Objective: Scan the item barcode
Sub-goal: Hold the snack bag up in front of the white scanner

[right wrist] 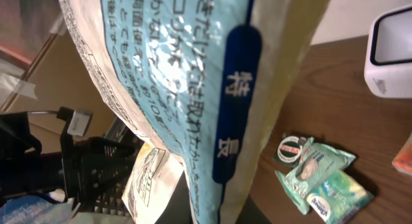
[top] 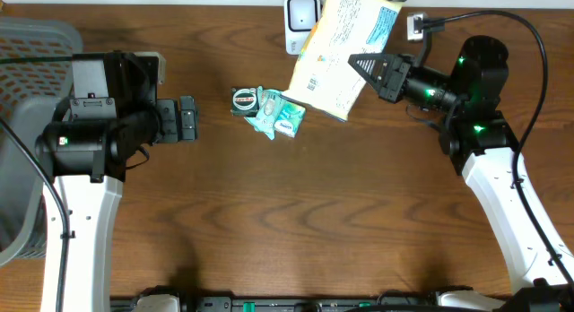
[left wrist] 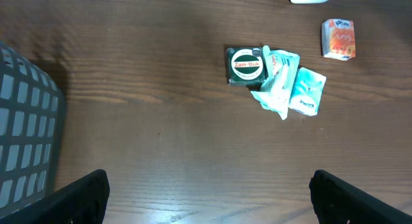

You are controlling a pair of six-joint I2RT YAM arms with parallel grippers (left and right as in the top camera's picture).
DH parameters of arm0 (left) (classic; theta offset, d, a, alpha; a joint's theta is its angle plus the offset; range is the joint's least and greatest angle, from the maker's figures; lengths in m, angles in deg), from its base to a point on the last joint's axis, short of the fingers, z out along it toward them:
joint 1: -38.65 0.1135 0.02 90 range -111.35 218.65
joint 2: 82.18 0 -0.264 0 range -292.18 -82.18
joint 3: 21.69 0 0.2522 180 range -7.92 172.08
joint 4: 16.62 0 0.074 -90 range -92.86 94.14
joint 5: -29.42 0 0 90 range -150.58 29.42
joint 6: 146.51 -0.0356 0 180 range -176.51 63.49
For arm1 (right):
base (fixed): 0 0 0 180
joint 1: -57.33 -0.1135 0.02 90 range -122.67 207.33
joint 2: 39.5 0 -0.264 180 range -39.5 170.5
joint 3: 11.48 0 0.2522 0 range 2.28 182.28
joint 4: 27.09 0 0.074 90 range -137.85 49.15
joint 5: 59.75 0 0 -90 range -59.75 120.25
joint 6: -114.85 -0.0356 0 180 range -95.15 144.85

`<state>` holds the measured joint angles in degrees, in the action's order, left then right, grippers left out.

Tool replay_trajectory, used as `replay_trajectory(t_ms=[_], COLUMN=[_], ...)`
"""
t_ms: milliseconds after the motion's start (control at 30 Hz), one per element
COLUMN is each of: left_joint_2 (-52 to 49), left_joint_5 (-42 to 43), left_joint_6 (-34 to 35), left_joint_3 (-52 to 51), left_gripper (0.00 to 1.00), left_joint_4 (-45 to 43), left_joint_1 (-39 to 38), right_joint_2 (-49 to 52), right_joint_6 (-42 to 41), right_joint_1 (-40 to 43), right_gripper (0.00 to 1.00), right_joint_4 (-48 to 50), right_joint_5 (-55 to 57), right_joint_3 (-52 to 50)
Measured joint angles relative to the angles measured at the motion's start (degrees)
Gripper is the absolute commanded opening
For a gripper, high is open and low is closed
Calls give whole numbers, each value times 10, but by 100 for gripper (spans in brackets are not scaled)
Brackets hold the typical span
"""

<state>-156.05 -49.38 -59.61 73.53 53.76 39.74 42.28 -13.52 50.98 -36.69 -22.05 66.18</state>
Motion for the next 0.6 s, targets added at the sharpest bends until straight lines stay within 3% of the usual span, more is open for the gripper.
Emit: replay_trajectory(t_ms=[600], left_joint_2=[0], left_joint_5=[0], left_joint_6=[0], left_joint_3=[0], left_gripper=[98], left_joint_4=[0], left_joint_1=[0], right_joint_2=[0], right_joint_6=[9], right_joint_1=[0], right_gripper=[1], right_joint_4=[-38], right_joint_5=[0], right_joint_3=[0])
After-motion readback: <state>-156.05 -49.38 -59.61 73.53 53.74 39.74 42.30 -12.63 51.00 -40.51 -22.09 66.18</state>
